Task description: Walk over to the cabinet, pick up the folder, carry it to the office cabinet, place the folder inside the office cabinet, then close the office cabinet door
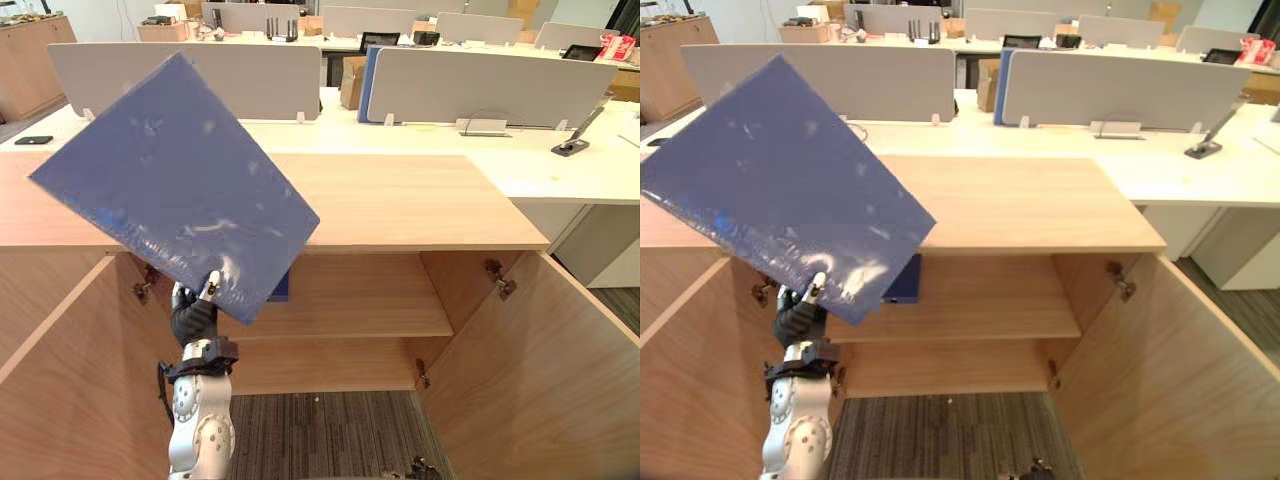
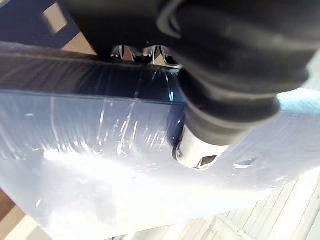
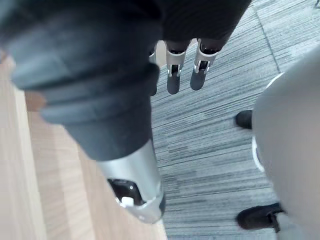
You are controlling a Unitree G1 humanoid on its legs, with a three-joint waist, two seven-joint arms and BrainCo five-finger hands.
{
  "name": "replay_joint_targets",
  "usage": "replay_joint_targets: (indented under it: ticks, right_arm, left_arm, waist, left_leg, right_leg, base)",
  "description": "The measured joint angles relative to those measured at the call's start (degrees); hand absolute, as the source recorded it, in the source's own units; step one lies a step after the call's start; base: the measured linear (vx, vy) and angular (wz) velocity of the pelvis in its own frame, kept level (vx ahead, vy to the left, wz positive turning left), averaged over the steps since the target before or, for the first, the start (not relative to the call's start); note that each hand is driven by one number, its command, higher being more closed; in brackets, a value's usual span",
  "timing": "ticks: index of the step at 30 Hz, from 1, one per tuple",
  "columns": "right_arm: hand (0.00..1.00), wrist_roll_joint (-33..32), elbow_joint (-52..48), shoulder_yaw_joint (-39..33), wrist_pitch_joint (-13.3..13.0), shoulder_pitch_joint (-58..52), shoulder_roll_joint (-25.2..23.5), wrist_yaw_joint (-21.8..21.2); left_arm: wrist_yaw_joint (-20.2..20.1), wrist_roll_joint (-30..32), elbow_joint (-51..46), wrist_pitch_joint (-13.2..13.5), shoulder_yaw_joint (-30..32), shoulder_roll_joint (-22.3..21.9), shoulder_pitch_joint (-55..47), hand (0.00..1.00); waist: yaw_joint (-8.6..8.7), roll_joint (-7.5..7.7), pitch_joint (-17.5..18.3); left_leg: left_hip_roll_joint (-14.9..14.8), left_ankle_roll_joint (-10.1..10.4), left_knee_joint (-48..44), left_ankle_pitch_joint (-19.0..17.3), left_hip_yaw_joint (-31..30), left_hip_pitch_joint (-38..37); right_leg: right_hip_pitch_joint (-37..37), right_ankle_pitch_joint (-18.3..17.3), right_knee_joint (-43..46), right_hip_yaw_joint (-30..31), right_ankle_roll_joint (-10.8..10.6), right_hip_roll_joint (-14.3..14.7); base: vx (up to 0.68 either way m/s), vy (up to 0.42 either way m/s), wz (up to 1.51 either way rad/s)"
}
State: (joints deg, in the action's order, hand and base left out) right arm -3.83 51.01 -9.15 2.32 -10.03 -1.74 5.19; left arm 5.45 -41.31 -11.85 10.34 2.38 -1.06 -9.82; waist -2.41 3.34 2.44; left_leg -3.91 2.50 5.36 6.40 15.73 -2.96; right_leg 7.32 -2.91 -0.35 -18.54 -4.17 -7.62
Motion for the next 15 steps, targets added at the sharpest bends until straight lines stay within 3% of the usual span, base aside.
replay_joint_targets:
  ticks: [3, 9, 15]
  right_arm:
    - [0.0, -8.72, -13.98, 0.22, -0.71, -2.99, -1.4, 0.6]
    - [0.0, -21.67, -40.54, -1.05, -5.37, -6.68, -1.86, 1.84]
    - [0.0, -24.57, -59.56, -2.82, -9.58, -7.23, -2.06, 3.4]
  left_arm:
    - [-3.07, -3.7, -2.27, -0.01, -0.24, 1.58, -3.03, 1.0]
    - [-6.93, -4.55, -9.26, 0.0, -0.3, 1.82, -9.49, 1.0]
    - [-7.94, -2.17, -10.36, -0.24, -0.75, 1.17, -12.0, 1.0]
  waist:
    - [0.8, -0.05, -0.06]
    - [1.29, -0.27, -0.3]
    - [1.24, -0.56, -0.49]
  left_leg:
    - [-0.18, 0.01, 0.0, -0.04, 0.18, 0.01]
    - [-0.27, 0.09, -0.08, -0.17, 0.5, -0.1]
    - [-0.52, 0.18, -0.28, -0.27, 0.68, -0.35]
  right_leg:
    - [-0.12, -0.01, -0.04, 0.12, 0.0, 0.2]
    - [-0.06, 0.0, -0.2, 0.2, 0.0, 0.34]
    - [0.07, 0.0, -0.2, 0.19, -0.01, 0.29]
  base:
    - [-0.02, 0.002, -0.01]
    - [0.0, 0.0, 0.0]
    - [0.0, 0.0, 0.0]
